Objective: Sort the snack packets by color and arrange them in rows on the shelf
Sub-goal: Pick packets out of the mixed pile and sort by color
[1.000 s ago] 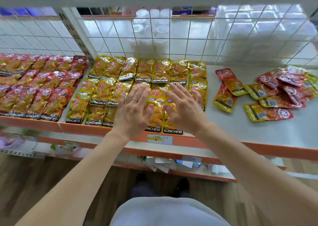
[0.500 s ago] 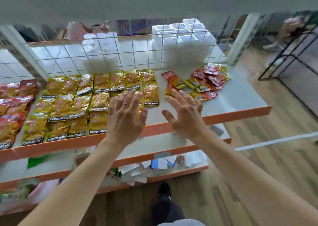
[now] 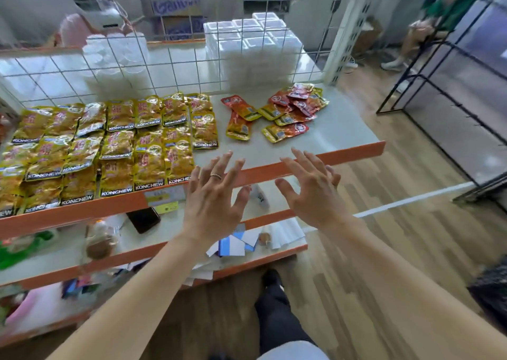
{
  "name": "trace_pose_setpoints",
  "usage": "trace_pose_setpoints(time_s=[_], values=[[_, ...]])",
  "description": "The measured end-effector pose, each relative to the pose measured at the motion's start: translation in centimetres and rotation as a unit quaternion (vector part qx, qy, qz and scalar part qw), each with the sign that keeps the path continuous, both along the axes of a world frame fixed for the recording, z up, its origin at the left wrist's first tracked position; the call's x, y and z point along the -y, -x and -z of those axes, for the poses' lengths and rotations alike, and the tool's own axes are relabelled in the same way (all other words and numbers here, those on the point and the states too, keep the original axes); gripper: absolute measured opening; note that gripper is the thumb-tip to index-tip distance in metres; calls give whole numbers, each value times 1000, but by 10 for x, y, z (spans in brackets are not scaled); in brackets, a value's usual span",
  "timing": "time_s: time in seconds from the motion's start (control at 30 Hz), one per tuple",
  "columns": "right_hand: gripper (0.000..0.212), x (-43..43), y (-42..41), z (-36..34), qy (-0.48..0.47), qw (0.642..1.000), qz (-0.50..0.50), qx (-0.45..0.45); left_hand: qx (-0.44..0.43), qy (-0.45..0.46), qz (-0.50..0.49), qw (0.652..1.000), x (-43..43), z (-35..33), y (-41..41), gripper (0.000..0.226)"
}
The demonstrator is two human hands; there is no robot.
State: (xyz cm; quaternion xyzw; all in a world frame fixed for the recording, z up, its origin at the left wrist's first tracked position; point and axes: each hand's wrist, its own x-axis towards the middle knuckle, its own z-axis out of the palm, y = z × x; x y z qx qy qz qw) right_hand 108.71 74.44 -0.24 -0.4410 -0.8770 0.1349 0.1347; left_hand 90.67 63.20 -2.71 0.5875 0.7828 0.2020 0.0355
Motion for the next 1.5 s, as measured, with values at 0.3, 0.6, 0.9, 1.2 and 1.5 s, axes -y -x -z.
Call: trace_pose_setpoints(time_s=[0.3, 0.6, 0.9, 1.2, 1.5], values=[[53, -110, -1, 10, -9, 1000, 0, -11, -15, 17, 0, 1000, -105, -9, -5, 70], [60, -250, -2, 14, 25, 996, -29, 77, -66, 67, 39, 995, -240, 4, -26, 55], [75, -320, 9, 30, -22, 977, -107, 186, -166, 52, 19, 985, -299, 25, -38, 44], [55, -323, -11, 40, -90, 969, -184, 138, -187, -73, 143, 969, -289, 31, -42, 4], [33, -303, -20, 36, -153, 971, -179, -29, 220, -280, -69, 932, -246, -16, -49, 14]])
